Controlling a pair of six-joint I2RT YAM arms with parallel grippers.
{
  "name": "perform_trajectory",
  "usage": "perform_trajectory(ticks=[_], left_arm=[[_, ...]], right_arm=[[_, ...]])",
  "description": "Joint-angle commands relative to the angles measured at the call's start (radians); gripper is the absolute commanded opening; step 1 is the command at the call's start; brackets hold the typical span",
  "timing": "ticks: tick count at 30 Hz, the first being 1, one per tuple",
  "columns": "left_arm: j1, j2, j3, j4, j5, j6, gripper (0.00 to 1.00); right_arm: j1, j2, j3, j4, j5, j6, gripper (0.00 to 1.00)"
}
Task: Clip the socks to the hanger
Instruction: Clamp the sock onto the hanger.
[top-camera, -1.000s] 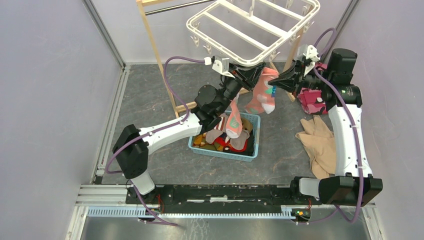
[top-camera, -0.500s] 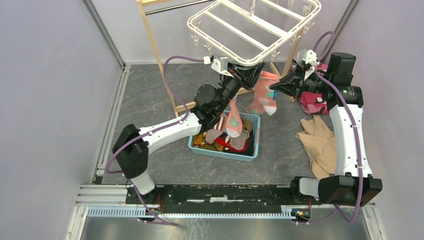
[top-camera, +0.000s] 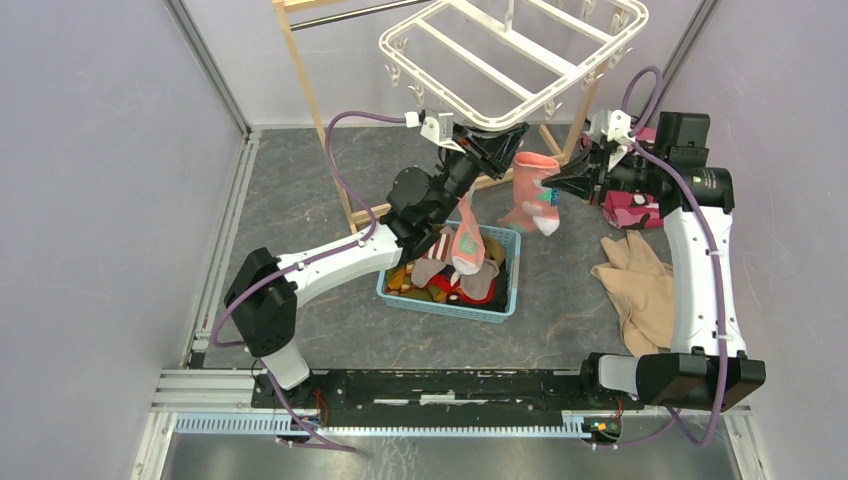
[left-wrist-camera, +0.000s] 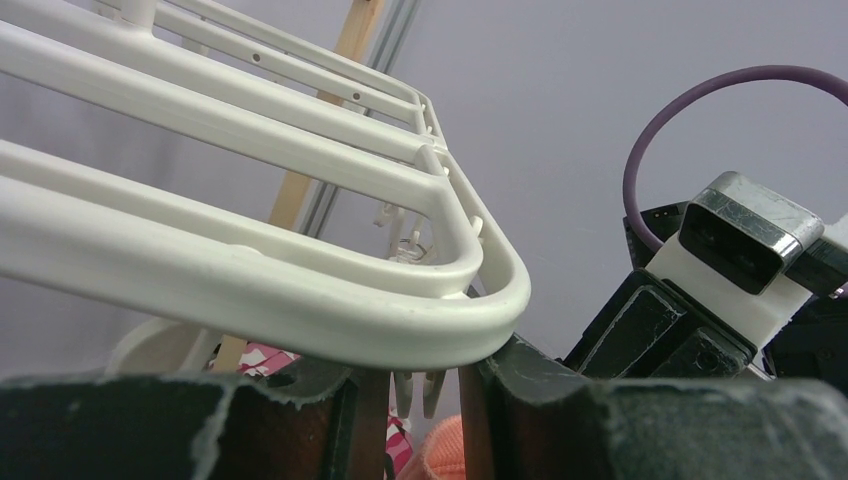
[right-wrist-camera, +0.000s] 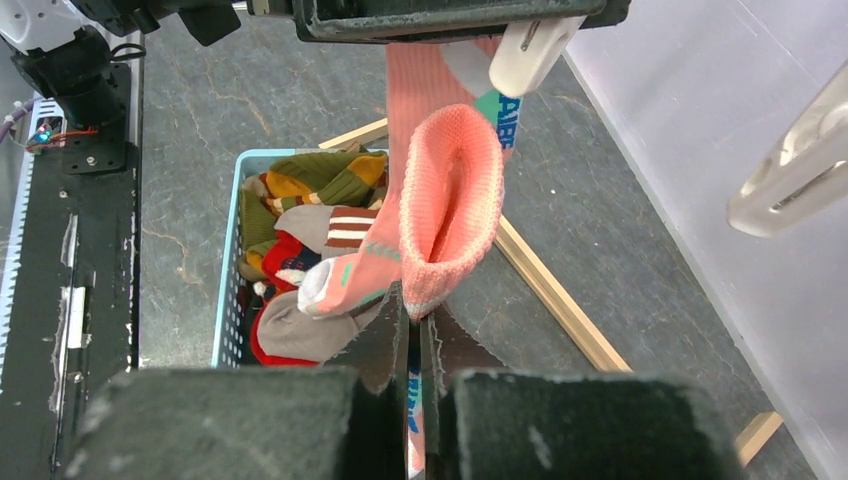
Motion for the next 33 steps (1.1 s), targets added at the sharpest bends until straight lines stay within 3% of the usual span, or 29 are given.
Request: perform_trajectory(ticks=[1, 13, 33], left_arm=[[0.008, -0.043, 0.002, 0.047, -0.002, -0.036, 0.19], [0.008, -0.042, -0.001, 0.051, 0.003, -0.042, 0.19], [0.012, -0.021, 0.021, 0.050, 0.006, -0.051, 0.19]], right_arm=[[-0.010, -0.001, 0.040, 0.050, -0.025, 0.040, 0.00], [-0.011, -0.009, 0.010, 0.240, -0.056, 0.227, 0.00], [0.022, -0.011, 0.012, 0.162, -0.078, 0.153, 0.00]])
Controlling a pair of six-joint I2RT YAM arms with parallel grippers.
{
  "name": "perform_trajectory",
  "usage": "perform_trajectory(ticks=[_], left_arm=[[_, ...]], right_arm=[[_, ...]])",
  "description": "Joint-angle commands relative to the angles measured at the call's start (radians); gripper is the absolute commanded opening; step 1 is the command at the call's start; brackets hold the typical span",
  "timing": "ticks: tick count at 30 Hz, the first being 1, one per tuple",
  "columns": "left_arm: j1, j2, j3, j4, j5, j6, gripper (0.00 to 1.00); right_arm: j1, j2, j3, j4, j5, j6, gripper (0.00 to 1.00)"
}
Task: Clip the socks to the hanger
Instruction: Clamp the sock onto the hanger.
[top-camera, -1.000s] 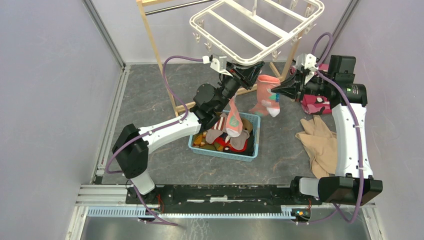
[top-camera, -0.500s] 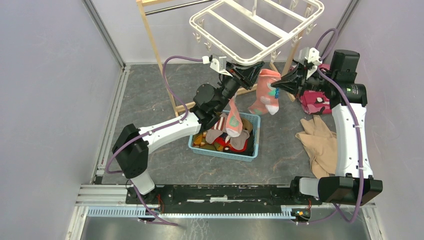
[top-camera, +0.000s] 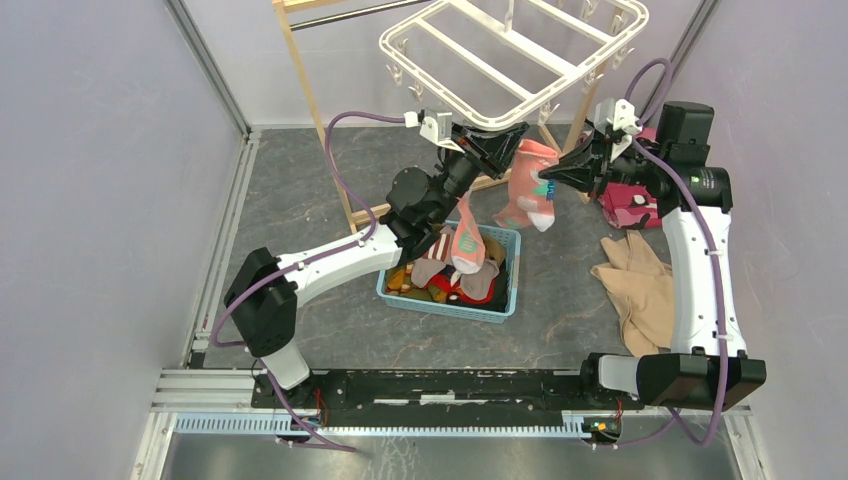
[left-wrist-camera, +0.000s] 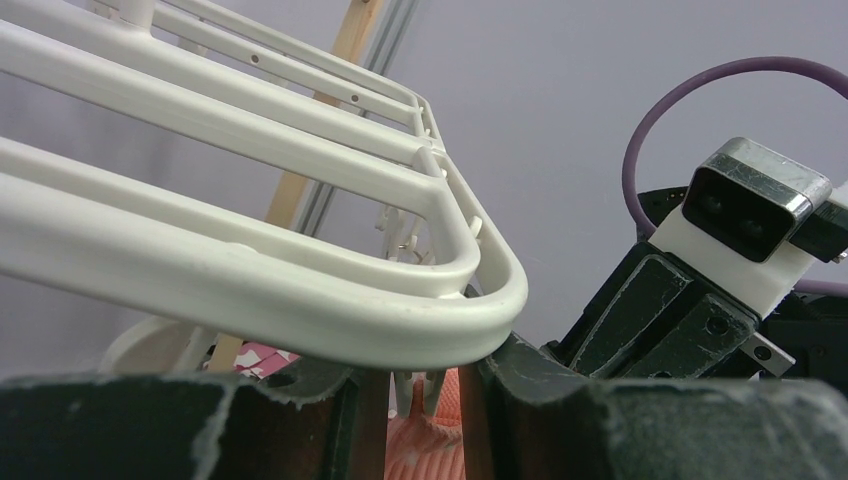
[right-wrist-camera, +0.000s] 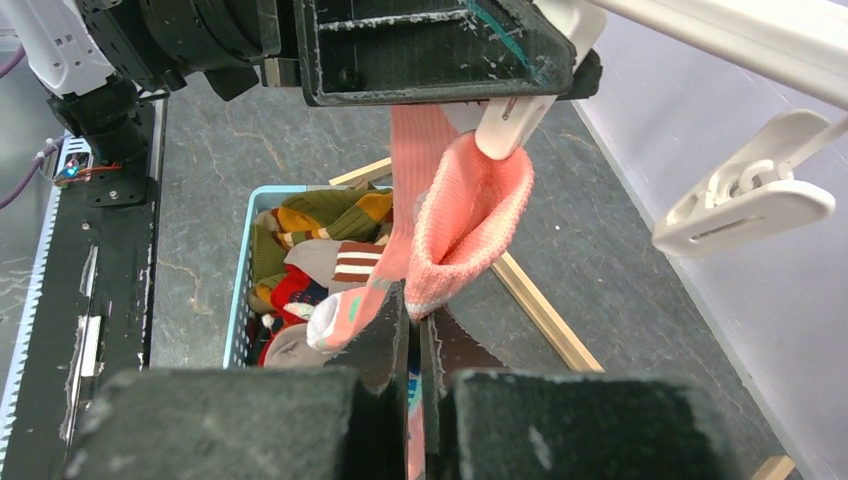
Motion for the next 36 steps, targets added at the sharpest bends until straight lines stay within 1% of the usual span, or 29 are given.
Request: perform_trajectory(ticks=[1, 7, 17, 19, 24, 30, 33, 36], left_arm=[[0.010, -0.022, 0.024, 0.042, 0.002, -0.042, 0.19], [0.010, -0.018, 0.026, 0.043, 0.003, -0.045, 0.19], [0.010, -0.017, 0.024, 0.042, 0.008, -0.048, 0.19], [0.009, -0.016, 0.025, 0.042, 0.007, -0.048, 0.19], [0.013, -0.018, 0.028, 0.048, -0.001, -0.047, 0.19], [0.014, -0.016, 0.033, 0.053, -0.001, -0.052, 0.19], [0.014, -0.016, 0.029, 0.053, 0.003, -0.058, 0.19], [0.015, -0.020, 0.022, 0.051, 0.004, -0.062, 0.19]], right_arm=[[0.012, -0.010, 0.012, 0.008, -0.028, -0.009, 0.00], [0.021, -0.011, 0.015, 0.072, -0.026, 0.052, 0.00], [0.041, -0.027, -0.015, 0.289, -0.005, 0.241, 0.00], [0.057, -0.033, -0.025, 0.310, 0.001, 0.260, 0.00], [0.093, -0.052, -0.066, 0.304, 0.016, 0.248, 0.00], [0.093, -0.057, -0.059, 0.184, 0.039, 0.142, 0.00], [0.093, -0.054, -0.046, 0.196, 0.064, 0.153, 0.00], [0.092, -0.054, -0.045, 0.260, 0.093, 0.205, 0.00]])
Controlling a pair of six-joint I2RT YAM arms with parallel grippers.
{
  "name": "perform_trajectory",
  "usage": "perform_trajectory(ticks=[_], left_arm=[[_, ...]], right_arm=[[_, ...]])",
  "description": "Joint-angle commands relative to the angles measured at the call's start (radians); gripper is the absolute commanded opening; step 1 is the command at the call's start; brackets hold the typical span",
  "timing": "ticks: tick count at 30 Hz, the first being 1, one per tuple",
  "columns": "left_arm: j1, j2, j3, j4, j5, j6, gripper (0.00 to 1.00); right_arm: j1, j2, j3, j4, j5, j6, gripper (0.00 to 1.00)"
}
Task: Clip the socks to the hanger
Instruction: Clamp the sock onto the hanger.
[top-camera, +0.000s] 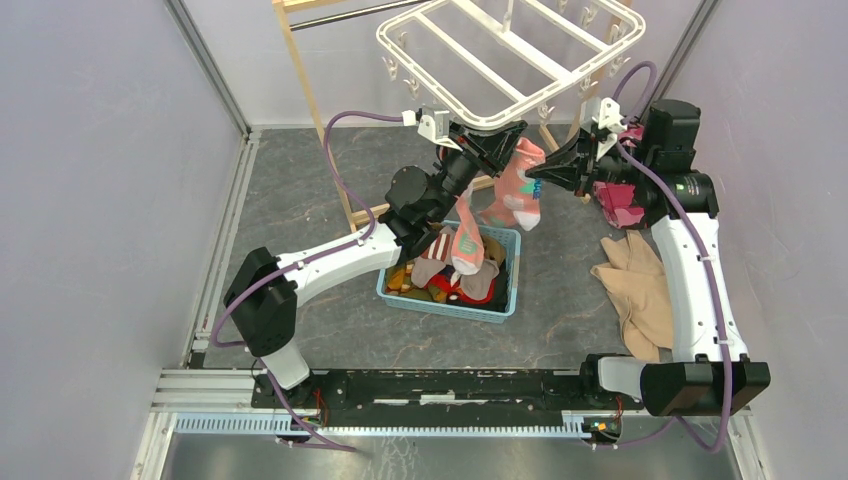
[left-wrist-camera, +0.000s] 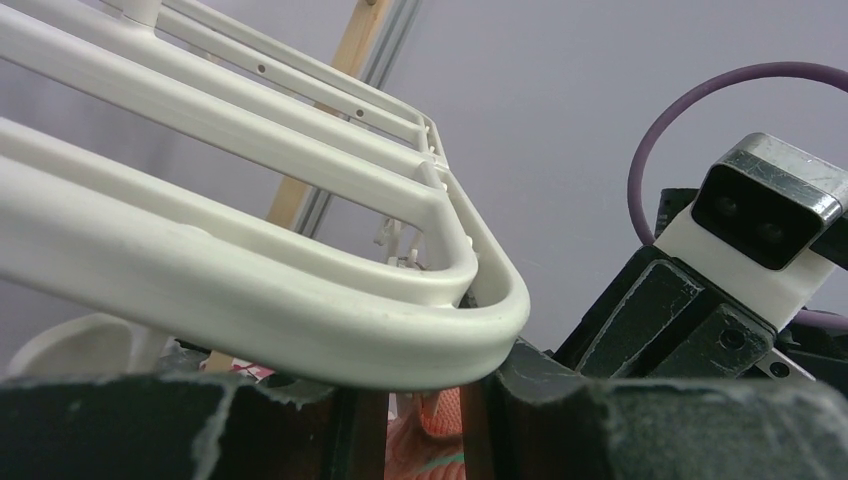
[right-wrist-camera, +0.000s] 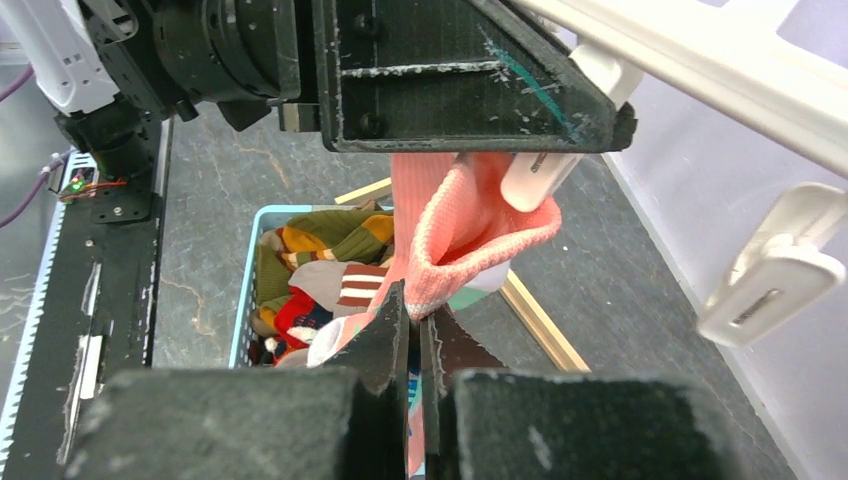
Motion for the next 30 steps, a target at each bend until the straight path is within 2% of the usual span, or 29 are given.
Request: perform_trajectory(ticks=[1, 12, 16, 23, 30], left_arm=[[0.007, -0.022, 0.019, 0.051, 0.001, -0.038, 0.19], [0.007, -0.029, 0.008, 0.048, 0.000, -0.038, 0.19], [0.007, -0.024, 0.014, 0.049, -0.002, -0.040, 0.19], [0.010, -0.024, 0.018, 0.048, -0.017, -0.040, 0.19], [0.012, -0.024, 0.020, 0.053, -0.017, -0.050, 0.19]], right_arm=[[0.001, -0.021, 0.025, 0.079, 0.052, 0.047, 0.00], [0.002, -0.014, 0.053, 0.144, 0.079, 0.082, 0.00], [0.001, -0.019, 0.051, 0.149, 0.034, 0.078, 0.00], [0.001, -0.035, 0.042, 0.031, -0.016, -0.040, 0.00], [0.002, -0.038, 0.045, -0.028, 0.019, -0.090, 0.00]])
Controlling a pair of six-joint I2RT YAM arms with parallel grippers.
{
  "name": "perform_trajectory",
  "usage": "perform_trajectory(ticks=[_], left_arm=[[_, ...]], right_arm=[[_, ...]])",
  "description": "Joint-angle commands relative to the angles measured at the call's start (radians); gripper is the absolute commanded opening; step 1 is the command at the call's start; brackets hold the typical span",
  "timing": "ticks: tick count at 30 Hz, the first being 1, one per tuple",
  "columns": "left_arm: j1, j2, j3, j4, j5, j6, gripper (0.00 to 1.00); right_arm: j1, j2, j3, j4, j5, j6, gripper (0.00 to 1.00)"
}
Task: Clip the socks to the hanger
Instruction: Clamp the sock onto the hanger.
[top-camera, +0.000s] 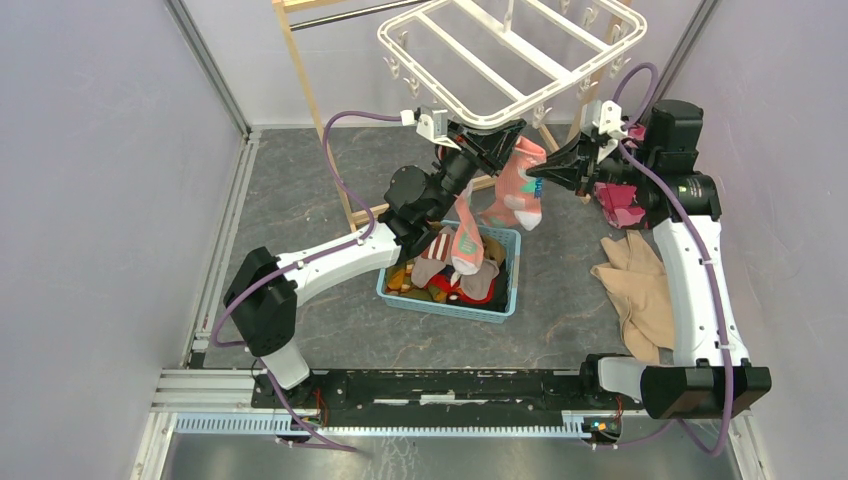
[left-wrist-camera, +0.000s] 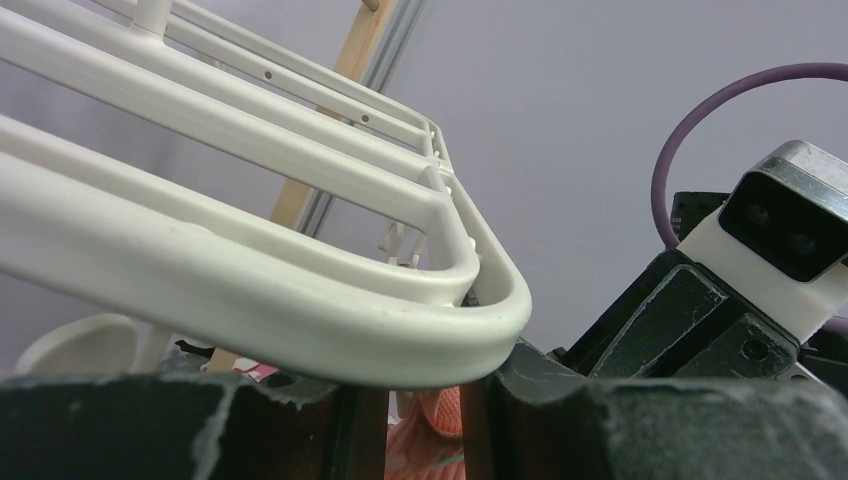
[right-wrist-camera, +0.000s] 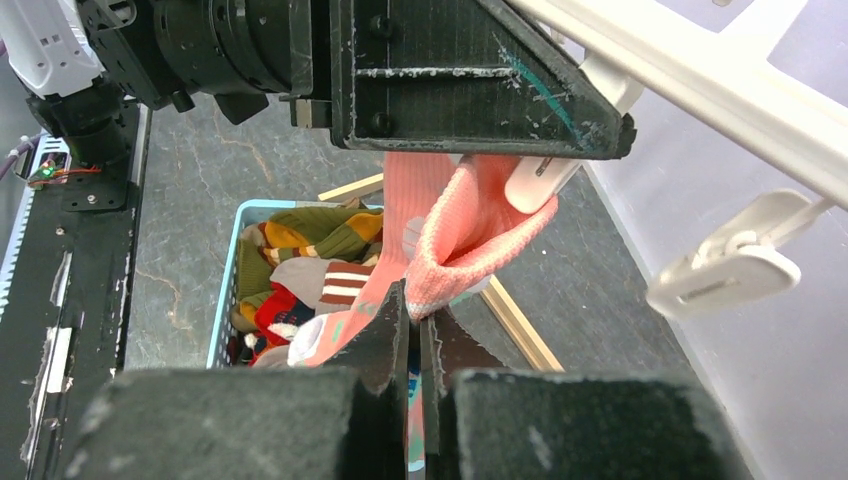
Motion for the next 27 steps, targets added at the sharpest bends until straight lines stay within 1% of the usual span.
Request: perform_trajectory(ticks=[1, 9, 13, 19, 24, 27], left_arm=[[0.007, -0.024, 0.018, 0.048, -0.015, -0.051, 0.19], [0.009, -0.028, 0.007, 0.049, -0.015, -0.056, 0.19], [0.009, -0.033, 0.001, 0.050, -0.017, -0.054, 0.20], [0.009, -0.033, 0.000, 0.049, -0.018, -0.057, 0.21], [0.009, -0.034, 0.000, 0.047, -0.023, -0.061, 0.24], [0.009, -0.035, 0.000, 0.042, -0.028, -0.068, 0.32]], right_arm=[[0.002, -0.027, 0.040, -0.031, 0.009, -0.047, 0.00], [0.002, -0.029, 0.044, 0.054, 0.051, 0.028, 0.00], [0.002, -0.034, 0.044, 0.065, 0.074, 0.032, 0.00], [0.001, -0.038, 0.039, 0.065, 0.063, 0.028, 0.00], [0.002, -0.041, 0.029, 0.057, 0.057, 0.018, 0.00], [0.002, -0.042, 0.023, 0.057, 0.056, 0.018, 0.00]])
